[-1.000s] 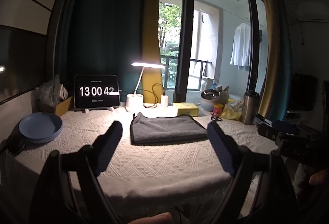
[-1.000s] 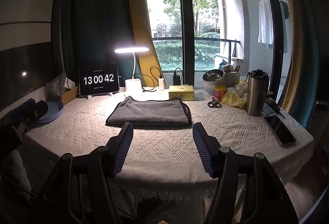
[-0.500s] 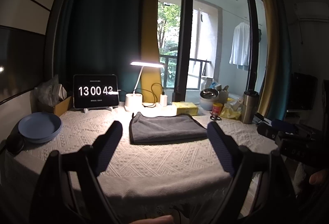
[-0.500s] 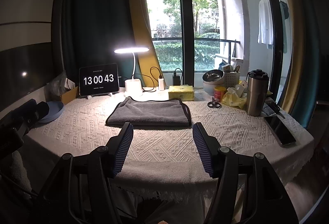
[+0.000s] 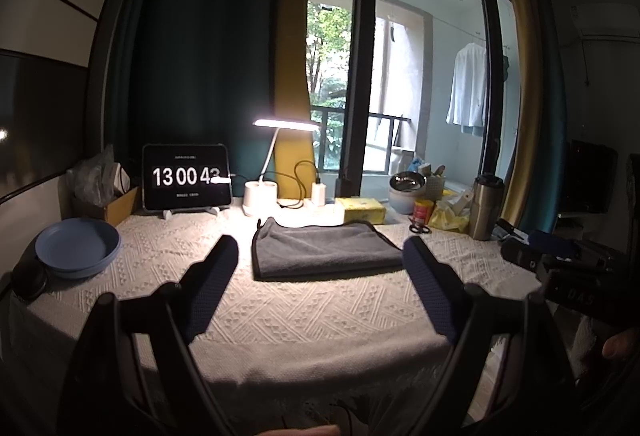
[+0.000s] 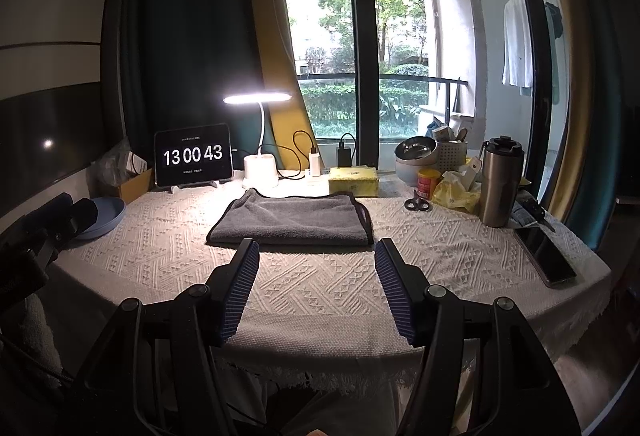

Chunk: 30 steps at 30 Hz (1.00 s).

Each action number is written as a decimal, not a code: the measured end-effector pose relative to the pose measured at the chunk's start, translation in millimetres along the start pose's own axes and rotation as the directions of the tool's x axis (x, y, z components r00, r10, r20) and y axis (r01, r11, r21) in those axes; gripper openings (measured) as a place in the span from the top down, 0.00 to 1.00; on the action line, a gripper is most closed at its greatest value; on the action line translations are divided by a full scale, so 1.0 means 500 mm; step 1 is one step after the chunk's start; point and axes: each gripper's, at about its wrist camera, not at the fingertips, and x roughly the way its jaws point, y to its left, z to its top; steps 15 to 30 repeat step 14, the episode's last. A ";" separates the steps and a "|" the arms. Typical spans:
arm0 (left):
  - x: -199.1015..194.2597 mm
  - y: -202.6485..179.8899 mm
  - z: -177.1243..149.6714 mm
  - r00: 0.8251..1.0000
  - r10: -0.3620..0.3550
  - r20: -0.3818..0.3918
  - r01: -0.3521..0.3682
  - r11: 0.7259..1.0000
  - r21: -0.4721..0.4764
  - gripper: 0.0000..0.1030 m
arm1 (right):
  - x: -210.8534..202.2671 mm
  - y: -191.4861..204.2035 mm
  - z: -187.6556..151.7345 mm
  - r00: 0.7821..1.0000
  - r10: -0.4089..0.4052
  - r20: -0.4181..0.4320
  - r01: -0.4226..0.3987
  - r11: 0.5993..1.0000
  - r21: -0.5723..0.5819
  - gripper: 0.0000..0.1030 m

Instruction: Fold towel

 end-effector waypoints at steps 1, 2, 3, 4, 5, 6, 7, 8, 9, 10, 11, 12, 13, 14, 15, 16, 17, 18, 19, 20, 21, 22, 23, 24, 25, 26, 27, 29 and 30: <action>0.000 -0.001 0.000 1.000 0.000 0.000 0.000 1.000 0.000 0.17 | 0.001 0.000 0.001 1.000 0.001 0.000 -0.001 1.000 0.000 0.38; 0.001 -0.002 -0.002 1.000 0.000 -0.001 0.000 1.000 0.002 0.17 | 0.002 0.001 0.001 1.000 0.000 0.000 0.000 1.000 0.000 0.38; 0.001 -0.002 -0.002 1.000 0.000 -0.001 0.000 1.000 0.002 0.17 | 0.003 0.001 0.001 1.000 0.001 -0.002 -0.001 1.000 0.002 0.38; 0.002 -0.002 -0.004 1.000 0.000 -0.003 0.000 1.000 0.003 0.17 | 0.004 0.001 0.002 1.000 0.003 -0.002 -0.003 1.000 0.001 0.38; 0.002 -0.003 -0.005 1.000 0.001 -0.003 -0.001 1.000 0.003 0.17 | 0.006 0.002 0.003 1.000 0.003 -0.002 -0.003 1.000 0.001 0.38; 0.002 -0.003 -0.005 1.000 0.002 -0.003 -0.002 1.000 0.001 0.17 | 0.007 0.004 0.004 1.000 0.004 -0.002 -0.004 1.000 0.000 0.38; 0.003 -0.003 -0.006 1.000 0.001 -0.003 -0.001 1.000 0.000 0.17 | 0.008 0.004 0.004 1.000 0.006 -0.002 -0.006 1.000 -0.001 0.38; 0.002 -0.003 -0.006 1.000 0.001 -0.001 -0.001 1.000 0.001 0.17 | 0.007 0.004 0.004 1.000 0.007 -0.002 -0.007 1.000 -0.002 0.38; 0.002 -0.003 -0.006 1.000 0.001 0.002 -0.001 1.000 0.001 0.17 | 0.008 0.005 0.005 1.000 0.008 -0.001 -0.008 1.000 -0.003 0.38; 0.001 -0.003 -0.008 1.000 0.004 0.009 -0.004 1.000 0.002 0.17 | 0.009 0.005 0.006 1.000 0.009 0.000 -0.009 1.000 -0.004 0.38; 0.001 -0.004 -0.009 1.000 0.008 0.014 -0.009 1.000 0.007 0.17 | 0.008 0.005 0.005 1.000 0.011 0.001 -0.011 1.000 -0.006 0.38; 0.001 -0.005 -0.010 1.000 0.012 0.016 -0.012 1.000 0.010 0.17 | 0.009 0.006 0.005 1.000 0.013 0.002 -0.013 1.000 -0.007 0.38; 0.002 -0.002 -0.009 1.000 0.010 0.015 -0.011 1.000 0.006 0.17 | 0.011 0.006 0.005 1.000 0.016 0.002 -0.016 1.000 -0.007 0.38; 0.006 0.001 -0.010 1.000 0.008 0.008 -0.008 1.000 -0.002 0.17 | 0.014 0.006 0.005 1.000 0.021 0.001 -0.021 1.000 -0.006 0.38; 0.006 0.001 -0.010 1.000 0.008 0.008 -0.008 1.000 -0.002 0.17 | 0.014 0.006 0.005 1.000 0.021 0.001 -0.021 1.000 -0.006 0.38; 0.006 0.001 -0.010 1.000 0.008 0.008 -0.008 1.000 -0.002 0.17 | 0.014 0.006 0.005 1.000 0.021 0.001 -0.021 1.000 -0.006 0.38; 0.006 0.001 -0.010 1.000 0.008 0.008 -0.008 1.000 -0.002 0.17 | 0.014 0.006 0.005 1.000 0.021 0.001 -0.021 1.000 -0.006 0.38; 0.006 0.001 -0.010 1.000 0.008 0.008 -0.008 1.000 -0.002 0.17 | 0.014 0.006 0.005 1.000 0.021 0.001 -0.021 1.000 -0.006 0.38; 0.006 0.001 -0.010 1.000 0.008 0.008 -0.008 1.000 -0.002 0.17 | 0.014 0.006 0.005 1.000 0.021 0.001 -0.021 1.000 -0.006 0.38; 0.006 0.001 -0.010 1.000 0.008 0.008 -0.008 1.000 -0.002 0.17 | 0.014 0.006 0.005 1.000 0.021 0.001 -0.021 1.000 -0.006 0.38; 0.006 0.001 -0.010 1.000 0.008 0.008 -0.008 1.000 -0.002 0.17 | 0.014 0.006 0.005 1.000 0.021 0.001 -0.021 1.000 -0.006 0.38; 0.006 0.001 -0.010 1.000 0.008 0.008 -0.008 1.000 -0.002 0.17 | 0.014 0.006 0.005 1.000 0.021 0.001 -0.021 1.000 -0.006 0.38; 0.006 0.001 -0.010 1.000 0.008 0.008 -0.008 1.000 -0.002 0.17 | 0.014 0.006 0.005 1.000 0.021 0.001 -0.021 1.000 -0.006 0.38; 0.006 0.001 -0.010 1.000 0.008 0.008 -0.008 1.000 -0.002 0.17 | 0.014 0.006 0.005 1.000 0.021 0.001 -0.021 1.000 -0.006 0.38; 0.006 0.001 -0.010 1.000 0.008 0.008 -0.008 1.000 -0.002 0.17 | 0.014 0.006 0.005 1.000 0.021 0.001 -0.021 1.000 -0.006 0.38; 0.006 0.001 -0.010 1.000 0.008 0.008 -0.008 1.000 -0.002 0.17 | 0.014 0.006 0.005 1.000 0.021 0.001 -0.021 1.000 -0.006 0.38; 0.006 0.001 -0.010 1.000 0.008 0.008 -0.008 1.000 -0.002 0.17 | 0.014 0.006 0.005 1.000 0.021 0.001 -0.021 1.000 -0.006 0.38; 0.006 0.001 -0.010 1.000 0.008 0.008 -0.008 1.000 -0.002 0.17 | 0.014 0.006 0.005 1.000 0.021 0.001 -0.021 1.000 -0.006 0.38; 0.006 0.001 -0.010 1.000 0.008 0.008 -0.008 1.000 -0.002 0.17 | 0.014 0.006 0.005 1.000 0.021 0.001 -0.021 1.000 -0.006 0.38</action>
